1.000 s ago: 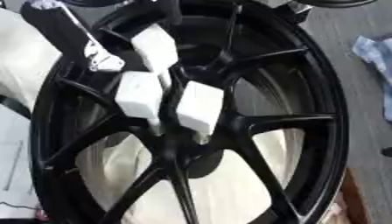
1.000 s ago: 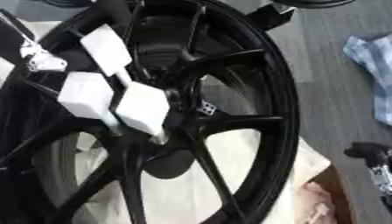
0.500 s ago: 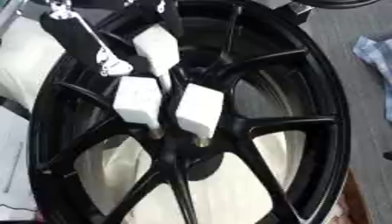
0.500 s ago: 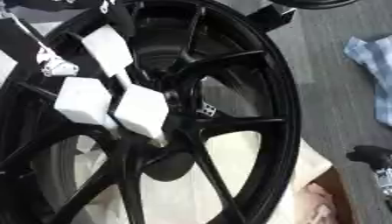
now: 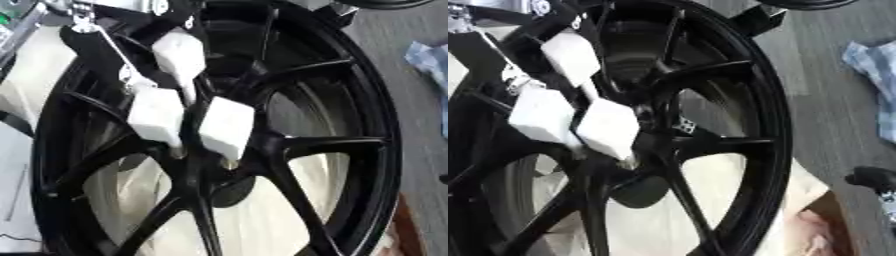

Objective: Pull the pin out of the wheel hub.

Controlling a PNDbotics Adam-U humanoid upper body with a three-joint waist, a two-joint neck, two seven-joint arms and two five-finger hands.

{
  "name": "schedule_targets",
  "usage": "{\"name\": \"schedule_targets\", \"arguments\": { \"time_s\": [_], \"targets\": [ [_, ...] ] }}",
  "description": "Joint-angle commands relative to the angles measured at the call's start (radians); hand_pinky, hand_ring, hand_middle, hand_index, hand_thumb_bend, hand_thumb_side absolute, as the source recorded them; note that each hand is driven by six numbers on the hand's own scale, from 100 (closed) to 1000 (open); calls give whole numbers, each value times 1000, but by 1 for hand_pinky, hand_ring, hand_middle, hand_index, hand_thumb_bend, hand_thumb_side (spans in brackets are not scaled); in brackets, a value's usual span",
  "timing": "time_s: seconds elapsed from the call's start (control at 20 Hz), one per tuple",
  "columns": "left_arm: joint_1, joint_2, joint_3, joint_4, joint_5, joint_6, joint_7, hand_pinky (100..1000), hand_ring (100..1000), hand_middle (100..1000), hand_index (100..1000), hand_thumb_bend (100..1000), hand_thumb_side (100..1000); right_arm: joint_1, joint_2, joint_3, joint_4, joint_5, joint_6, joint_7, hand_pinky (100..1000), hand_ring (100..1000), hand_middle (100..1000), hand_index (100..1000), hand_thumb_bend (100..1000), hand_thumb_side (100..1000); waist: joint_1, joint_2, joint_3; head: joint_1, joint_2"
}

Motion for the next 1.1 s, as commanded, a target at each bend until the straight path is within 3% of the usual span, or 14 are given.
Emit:
{"name": "schedule_targets", "arguments": {
  "time_s": [0.05, 0.3, 0.65, 1.1],
  "targets": [
    [-24, 12, 19, -8, 6, 9, 1, 815, 845, 667, 769, 114, 147, 0, -2, 1, -15, 1, 5, 0, 987, 729, 611, 711, 100, 757, 0, -20, 2, 1, -8],
    [-28, 13, 26, -10, 3, 19, 1, 799, 803, 639, 746, 100, 157, 2, 0, 3, -15, 2, 12, 2, 987, 729, 611, 711, 100, 765, 1, -24, 6, -1, -4],
    [-35, 12, 42, -14, -3, 33, 1, 706, 598, 346, 471, 100, 199, 7, 0, 3, -15, 3, 13, 4, 988, 730, 612, 712, 100, 760, -1, -30, 10, -4, 0],
    [-50, 24, 103, -20, 72, 69, 82, 675, 544, 272, 391, 100, 238, 22, -11, -6, -15, -2, -3, 1, 989, 731, 612, 713, 100, 724, -5, -51, 29, -17, 27]
  ]
}}
